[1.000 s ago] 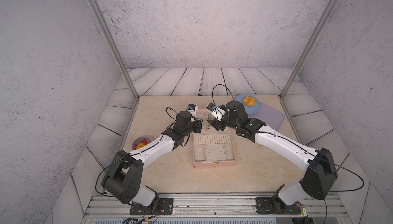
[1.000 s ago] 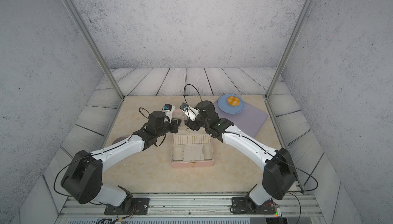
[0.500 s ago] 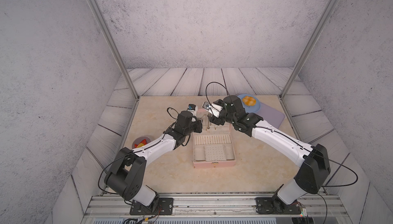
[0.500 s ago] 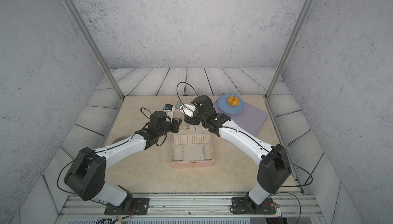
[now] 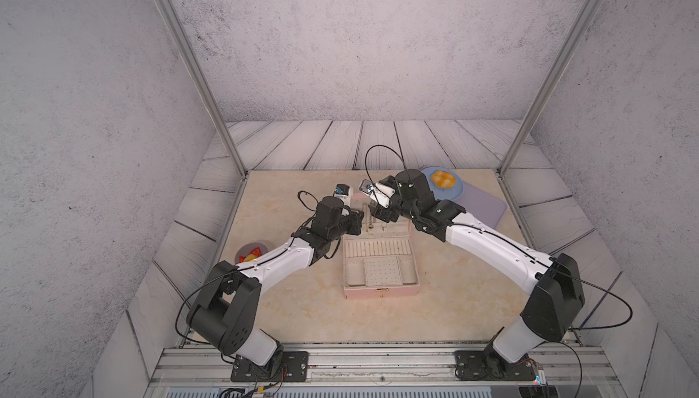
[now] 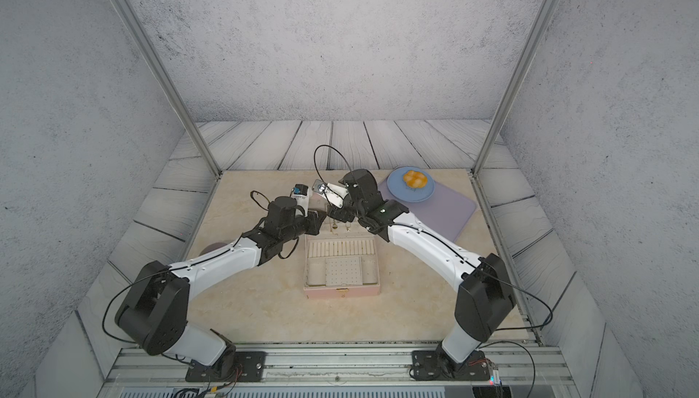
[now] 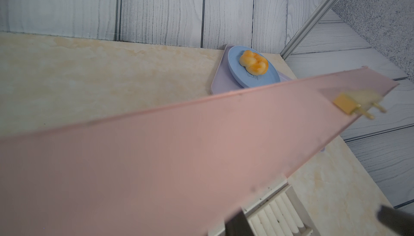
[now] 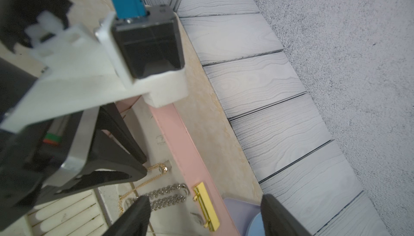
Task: Put jewelry chain into jewelry box
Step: Hang the necklace on the jewelry box clasp, then close the fastener on the jewelry box.
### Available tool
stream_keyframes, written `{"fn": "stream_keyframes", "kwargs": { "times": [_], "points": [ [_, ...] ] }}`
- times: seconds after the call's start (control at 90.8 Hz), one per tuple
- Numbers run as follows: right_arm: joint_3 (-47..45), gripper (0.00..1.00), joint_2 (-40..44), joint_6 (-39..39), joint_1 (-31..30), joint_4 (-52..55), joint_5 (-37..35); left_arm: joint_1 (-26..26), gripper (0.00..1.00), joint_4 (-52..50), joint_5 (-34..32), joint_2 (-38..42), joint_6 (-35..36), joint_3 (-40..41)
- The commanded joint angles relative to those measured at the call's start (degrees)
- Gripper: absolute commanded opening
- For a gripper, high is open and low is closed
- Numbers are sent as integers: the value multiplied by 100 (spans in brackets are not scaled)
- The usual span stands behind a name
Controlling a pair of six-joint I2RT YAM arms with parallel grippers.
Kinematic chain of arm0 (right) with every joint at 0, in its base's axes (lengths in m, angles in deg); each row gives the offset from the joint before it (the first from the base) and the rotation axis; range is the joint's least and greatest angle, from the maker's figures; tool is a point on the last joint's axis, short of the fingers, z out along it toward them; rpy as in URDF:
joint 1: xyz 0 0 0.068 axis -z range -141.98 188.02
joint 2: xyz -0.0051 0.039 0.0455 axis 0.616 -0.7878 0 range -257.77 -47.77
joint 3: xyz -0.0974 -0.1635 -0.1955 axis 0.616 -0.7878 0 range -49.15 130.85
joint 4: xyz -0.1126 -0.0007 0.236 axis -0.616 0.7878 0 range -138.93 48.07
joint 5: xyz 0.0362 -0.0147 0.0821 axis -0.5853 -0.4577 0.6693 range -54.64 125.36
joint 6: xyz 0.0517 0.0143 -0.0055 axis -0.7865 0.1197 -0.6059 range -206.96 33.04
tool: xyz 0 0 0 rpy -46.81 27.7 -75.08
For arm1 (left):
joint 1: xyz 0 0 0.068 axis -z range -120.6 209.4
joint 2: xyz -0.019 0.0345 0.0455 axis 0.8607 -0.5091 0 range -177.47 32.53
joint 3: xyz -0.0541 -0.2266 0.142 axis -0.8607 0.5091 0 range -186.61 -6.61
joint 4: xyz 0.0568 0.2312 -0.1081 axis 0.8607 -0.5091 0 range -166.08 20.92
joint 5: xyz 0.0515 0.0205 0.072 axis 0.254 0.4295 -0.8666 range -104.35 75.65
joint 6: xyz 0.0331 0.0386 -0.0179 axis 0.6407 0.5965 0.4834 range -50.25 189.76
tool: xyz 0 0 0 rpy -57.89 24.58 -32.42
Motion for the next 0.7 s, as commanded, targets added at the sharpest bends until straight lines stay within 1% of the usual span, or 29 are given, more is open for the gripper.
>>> {"fn": "stream_keyframes", "kwargs": {
  "times": [0.0, 0.176, 0.451, 0.539, 0.694],
  "points": [
    [65, 81, 58, 123, 24, 40, 66, -15, 23, 234, -133, 157, 14, -69],
    [298, 82, -57, 552, 23, 417, 176, -15, 29, 138, -26, 497, 121, 68],
    [1019, 85, -440, 1103, 19, 1311, 361, -23, 34, 99, 355, 1421, 213, 522],
    [1271, 86, -595, 1242, 26, 1599, 446, -31, 35, -127, 313, 1758, 229, 675],
    [1713, 90, -874, 1475, 19, 2076, 674, -165, 39, -345, 239, 2323, 81, 1215]
  ]
}}
